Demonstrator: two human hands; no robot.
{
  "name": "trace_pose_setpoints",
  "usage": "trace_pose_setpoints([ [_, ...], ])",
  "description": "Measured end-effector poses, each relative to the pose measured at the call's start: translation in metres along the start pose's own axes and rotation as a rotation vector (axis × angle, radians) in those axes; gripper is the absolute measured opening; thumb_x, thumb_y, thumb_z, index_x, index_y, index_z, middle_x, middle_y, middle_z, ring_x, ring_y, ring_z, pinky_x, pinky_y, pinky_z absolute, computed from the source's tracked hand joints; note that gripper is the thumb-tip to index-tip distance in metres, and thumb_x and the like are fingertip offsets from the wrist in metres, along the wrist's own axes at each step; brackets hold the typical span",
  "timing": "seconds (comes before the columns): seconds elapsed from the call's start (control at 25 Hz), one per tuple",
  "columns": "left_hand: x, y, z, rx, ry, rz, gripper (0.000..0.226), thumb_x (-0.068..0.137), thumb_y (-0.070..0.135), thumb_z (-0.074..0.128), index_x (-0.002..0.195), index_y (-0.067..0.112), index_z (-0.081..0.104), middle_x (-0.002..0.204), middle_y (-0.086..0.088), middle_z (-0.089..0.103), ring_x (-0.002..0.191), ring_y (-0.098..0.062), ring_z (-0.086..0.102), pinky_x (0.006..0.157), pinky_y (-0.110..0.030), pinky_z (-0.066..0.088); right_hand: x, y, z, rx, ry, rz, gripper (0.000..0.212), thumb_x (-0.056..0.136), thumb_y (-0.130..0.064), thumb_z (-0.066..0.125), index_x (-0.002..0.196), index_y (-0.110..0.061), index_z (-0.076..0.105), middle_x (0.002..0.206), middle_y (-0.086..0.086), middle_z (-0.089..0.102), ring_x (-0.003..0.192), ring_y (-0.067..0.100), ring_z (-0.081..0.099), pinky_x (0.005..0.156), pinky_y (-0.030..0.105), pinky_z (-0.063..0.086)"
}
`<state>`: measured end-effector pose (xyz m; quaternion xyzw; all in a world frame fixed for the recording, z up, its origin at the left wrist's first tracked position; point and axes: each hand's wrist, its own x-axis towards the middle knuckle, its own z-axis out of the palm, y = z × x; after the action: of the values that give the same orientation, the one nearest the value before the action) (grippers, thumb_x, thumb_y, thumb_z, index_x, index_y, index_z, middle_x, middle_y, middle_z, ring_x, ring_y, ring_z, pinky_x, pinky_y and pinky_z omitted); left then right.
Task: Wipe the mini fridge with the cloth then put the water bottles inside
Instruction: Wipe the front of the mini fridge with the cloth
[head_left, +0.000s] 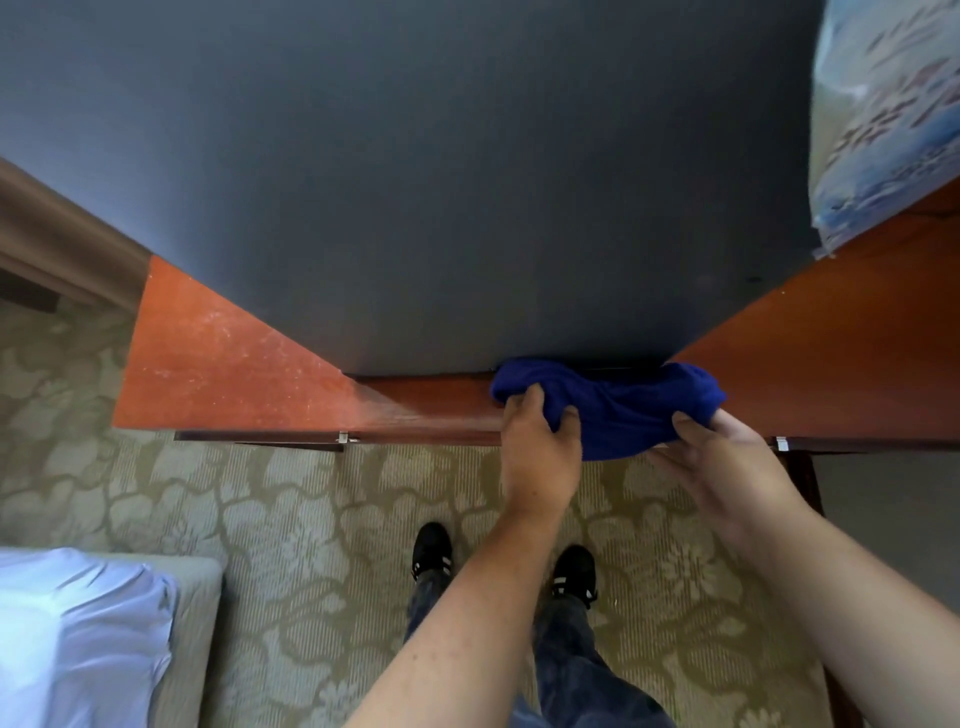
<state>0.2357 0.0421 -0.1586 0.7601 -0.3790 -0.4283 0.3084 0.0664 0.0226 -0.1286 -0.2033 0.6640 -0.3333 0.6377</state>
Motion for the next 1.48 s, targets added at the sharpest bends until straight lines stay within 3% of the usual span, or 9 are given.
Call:
trace_pose_setpoints([
  [0.16,0.01,0.004,0.0,0.007,-0.166,-0.115,0.02,0.098,0.029,0.066,0.097,0.013,0.055,0.11,-0.011,0.065,0.093,-0.021,0.063,0.077,-0.027,0.044,-0.007,-0.001,-0.014,-0.064,0.106,-0.014,0.032,0.1,-0.016,0.06,0.131,-0.024,0.067,0.13,0.005,0.07,0.118,0.026,0.068,0.103,0.047,0.053],
  [0.36,0.0,0.008,-0.016,-0.301,-0.039,-0.296,0.06,0.093,0.029,0.075,0.146,0.016,0.049,0.122,0.009,0.063,0.108,-0.012,0.065,0.085,-0.02,0.052,-0.017,-0.009,-0.003,-0.26,0.239,-0.148,0.012,0.085,-0.03,0.078,0.096,-0.034,0.074,0.116,0.004,0.073,0.106,0.022,0.071,0.097,0.049,0.056],
  [0.48,0.005,0.001,-0.033,-0.394,0.012,-0.318,0.073,0.097,0.022,0.071,0.159,0.012,0.033,0.133,0.005,0.059,0.116,-0.011,0.061,0.096,-0.021,0.052,-0.001,-0.009,0.027,-0.22,0.19,-0.148,0.004,0.089,-0.022,0.075,0.091,-0.018,0.074,0.107,0.007,0.074,0.104,0.028,0.071,0.095,0.05,0.057],
  [0.56,0.017,-0.006,-0.045,-0.319,0.008,-0.289,0.066,0.099,0.022,0.068,0.156,0.011,0.038,0.139,0.0,0.06,0.124,-0.017,0.061,0.108,-0.031,0.05,0.012,-0.003,0.053,-0.164,0.226,-0.106,0.013,0.092,-0.016,0.07,0.083,-0.009,0.065,0.093,0.009,0.072,0.1,0.032,0.069,0.093,0.053,0.055],
  [0.72,0.03,-0.015,-0.068,-0.141,-0.095,-0.217,0.034,0.1,0.022,0.064,0.132,0.012,0.061,0.122,-0.004,0.072,0.112,-0.021,0.07,0.1,-0.037,0.056,0.014,0.026,0.102,-0.214,0.146,-0.119,0.014,0.095,-0.019,0.064,0.085,-0.009,0.063,0.096,0.01,0.073,0.096,0.028,0.068,0.092,0.047,0.055],
  [0.92,0.031,-0.044,-0.13,-0.108,-0.141,-0.156,0.031,0.098,0.013,0.063,0.129,0.014,0.064,0.119,-0.007,0.075,0.11,-0.024,0.072,0.101,-0.047,0.057,-0.006,0.044,0.147,-0.378,-0.036,-0.222,0.022,0.095,-0.021,0.064,0.073,-0.021,0.062,0.076,-0.006,0.069,0.078,0.018,0.066,0.078,0.038,0.054],
  [1.04,0.035,-0.056,-0.179,-0.095,-0.092,-0.144,0.031,0.095,0.019,0.065,0.127,0.022,0.064,0.117,-0.003,0.076,0.109,-0.025,0.072,0.101,-0.052,0.056,-0.023,0.048,0.186,-0.411,-0.098,-0.251,0.043,0.096,-0.017,0.064,0.059,-0.028,0.047,0.057,-0.014,0.054,0.061,0.008,0.048,0.068,0.029,0.042],
  [1.28,0.04,-0.066,-0.248,-0.155,-0.051,-0.073,0.024,0.084,0.03,0.064,0.107,0.033,0.068,0.104,-0.009,0.077,0.105,-0.042,0.072,0.091,-0.066,0.057,-0.06,0.049,0.254,-0.47,-0.138,-0.385,0.031,0.084,-0.036,0.06,0.079,-0.005,0.057,0.081,0.017,0.07,0.081,0.035,0.067,0.079,0.049,0.054],
  [1.48,0.015,-0.036,-0.243,-0.254,-0.101,-0.028,0.031,0.083,0.032,0.066,0.114,0.031,0.069,0.112,-0.007,0.079,0.109,-0.039,0.073,0.095,-0.063,0.058,-0.077,0.02,0.208,-0.113,-0.072,-0.318,0.018,0.096,-0.01,0.065,0.111,-0.002,0.07,0.109,0.012,0.076,0.111,0.035,0.07,0.099,0.056,0.054],
])
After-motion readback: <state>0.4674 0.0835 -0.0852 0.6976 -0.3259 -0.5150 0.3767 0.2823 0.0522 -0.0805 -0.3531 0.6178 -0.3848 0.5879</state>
